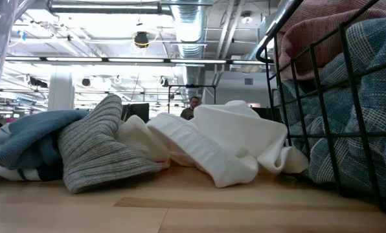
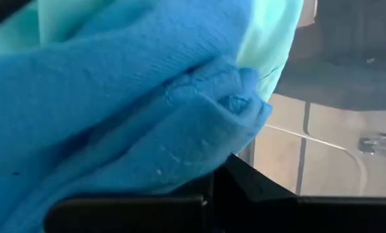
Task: Pick & Place Cloths
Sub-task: Put the blue shorts into the transparent bin, then put the white shorts into the transparent bin
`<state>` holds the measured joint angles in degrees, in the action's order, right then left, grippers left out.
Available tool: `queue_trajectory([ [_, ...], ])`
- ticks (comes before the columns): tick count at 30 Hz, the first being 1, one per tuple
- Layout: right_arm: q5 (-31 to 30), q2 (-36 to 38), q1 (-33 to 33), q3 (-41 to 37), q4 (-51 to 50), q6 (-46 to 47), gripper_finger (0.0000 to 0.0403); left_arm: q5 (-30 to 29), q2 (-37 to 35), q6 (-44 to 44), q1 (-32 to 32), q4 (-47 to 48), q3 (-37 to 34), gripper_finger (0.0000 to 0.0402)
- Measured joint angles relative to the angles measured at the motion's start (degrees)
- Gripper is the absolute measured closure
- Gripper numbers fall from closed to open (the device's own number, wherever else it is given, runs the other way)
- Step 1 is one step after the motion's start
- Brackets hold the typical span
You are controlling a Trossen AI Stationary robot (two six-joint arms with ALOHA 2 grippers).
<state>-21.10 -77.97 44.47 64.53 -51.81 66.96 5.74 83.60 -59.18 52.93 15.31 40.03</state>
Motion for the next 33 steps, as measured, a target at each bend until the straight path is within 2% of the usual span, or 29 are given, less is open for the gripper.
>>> queue_trajectory([
  [3, 0.0, 0.0, 0.0, 0.0, 0.0, 0.0, 0.004, 1.4, 0.5, 0.0, 0.0, 0.5, 0.0, 0.04],
  [7, 0.0, 0.0, 0.0, 0.0, 0.2, -1.3, 0.004, 1.8, -4.0, 0.0, 0.0, 2.3, -0.6, 0.0388],
  [18, -0.2, 0.0, 0.0, 0.0, 0.2, -1.6, 0.004, -7.1, -27.1, -2.5, 0.0, 0.6, -0.7, 0.0299],
  [22, -0.2, 0.0, 0.0, 0.0, 0.2, -1.6, 0.004, -11.7, -33.8, -2.3, -0.3, -1.1, -0.6, 0.0279],
  [24, -0.3, 0.0, 0.0, 0.0, 0.2, -1.6, 0.004, -16.9, -35.9, 1.4, -1.2, -3.3, -0.6, 0.0276],
  [27, -0.5, 0.0, 0.0, 0.0, 0.2, -1.6, 0.004, -24.6, -37.0, 14.1, -4.2, -10.3, -0.5, 0.0277],
  [30, -0.5, 0.0, 0.0, 0.0, 0.3, -1.5, 0.004, -27.2, -36.2, 25.4, -10.0, -15.5, -0.5, 0.0278],
  [33, -0.4, 0.0, 0.0, 0.0, 0.7, -1.5, 0.004, -27.8, -34.2, 30.2, -17.1, -17.0, -0.5, 0.0273],
])
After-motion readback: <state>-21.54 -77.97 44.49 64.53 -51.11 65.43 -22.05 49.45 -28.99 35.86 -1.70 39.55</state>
